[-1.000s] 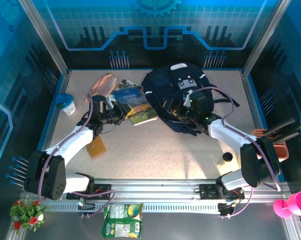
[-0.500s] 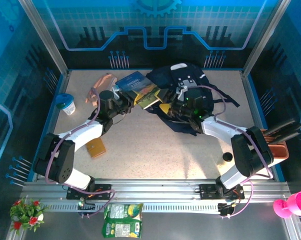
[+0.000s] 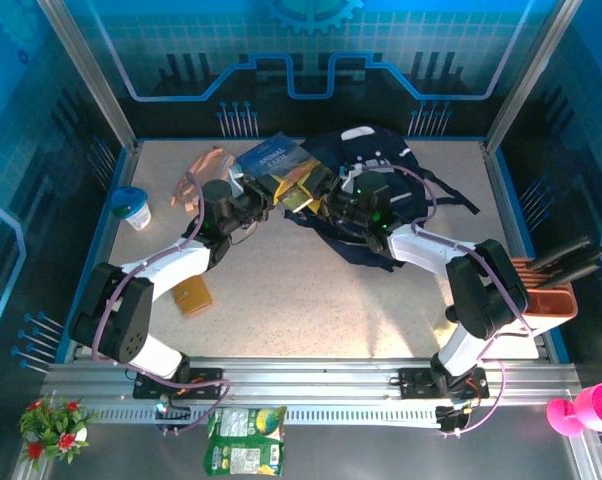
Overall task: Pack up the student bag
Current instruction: Pass the book, then open the student bag at the top-center of the table.
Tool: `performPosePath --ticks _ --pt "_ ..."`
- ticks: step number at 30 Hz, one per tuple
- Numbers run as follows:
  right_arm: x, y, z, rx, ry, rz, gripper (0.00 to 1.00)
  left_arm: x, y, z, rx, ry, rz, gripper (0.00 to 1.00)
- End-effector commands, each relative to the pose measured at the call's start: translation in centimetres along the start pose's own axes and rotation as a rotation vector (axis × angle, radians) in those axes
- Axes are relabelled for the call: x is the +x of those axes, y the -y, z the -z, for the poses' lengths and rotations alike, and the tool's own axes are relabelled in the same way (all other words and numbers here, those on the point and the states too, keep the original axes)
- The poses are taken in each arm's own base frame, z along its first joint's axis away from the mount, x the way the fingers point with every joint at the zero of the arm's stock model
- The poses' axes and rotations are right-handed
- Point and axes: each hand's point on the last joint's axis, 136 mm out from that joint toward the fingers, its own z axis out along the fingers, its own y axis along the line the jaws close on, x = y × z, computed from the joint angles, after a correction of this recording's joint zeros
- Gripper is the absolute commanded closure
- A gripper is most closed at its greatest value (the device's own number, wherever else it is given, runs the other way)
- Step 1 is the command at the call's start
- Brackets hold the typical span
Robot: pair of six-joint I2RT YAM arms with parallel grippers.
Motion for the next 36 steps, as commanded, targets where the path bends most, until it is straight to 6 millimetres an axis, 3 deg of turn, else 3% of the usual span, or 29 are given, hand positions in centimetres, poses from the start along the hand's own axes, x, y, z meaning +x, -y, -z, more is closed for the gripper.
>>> performPosePath --ticks 1,2,4,7,9,12,18,20,21,27,36 --pt "-0.8 -1.8 0.2 -0.034 0.063 0.067 0.63 -0.3 4.8 0.1 0.149 0.021 -0.063 1.00" --pt "-1.0 -1.8 0.5 -0.022 0.079 0.085 0.68 -0.3 4.7 0.1 0.144 0.021 -0.070 1.00" --pt "-1.3 -1.9 1.1 -0.001 0.106 0.132 0.79 -0.2 4.4 0.2 0.133 0.021 -0.094 0.88" --pt "-2.0 -2.1 2.5 0.042 0.151 0.207 0.89 0.0 3.3 0.3 0.076 0.011 -0.146 0.61" --pt "-2.5 -2.2 3.7 0.072 0.182 0.263 0.91 0.3 2.0 0.4 0.009 -0.008 -0.182 0.42" --pt "-3.4 -2.2 6.1 0.118 0.227 0.362 0.91 1.8 0.8 0.4 -0.046 -0.100 -0.244 0.23" --pt "-5.9 -0.5 12.7 0.314 0.338 0.503 0.93 5.2 -1.6 0.0 -0.231 -0.289 -0.419 0.03" --pt "-6.6 -0.7 14.9 0.359 0.381 0.537 0.93 6.3 -1.6 -0.6 -0.272 -0.327 -0.516 0.01" --pt "-6.8 0.5 16.1 0.405 0.388 0.539 0.93 7.0 -1.9 -1.0 -0.299 -0.350 -0.561 0.01" --pt "-8.2 1.6 21.8 0.525 0.485 0.536 0.94 10.9 -2.9 -4.3 -0.387 -0.488 -0.770 0.01" --pt "-9.6 2.7 28.0 0.674 0.595 0.502 0.93 15.3 -5.8 -9.3 -0.478 -0.657 -1.083 0.01"
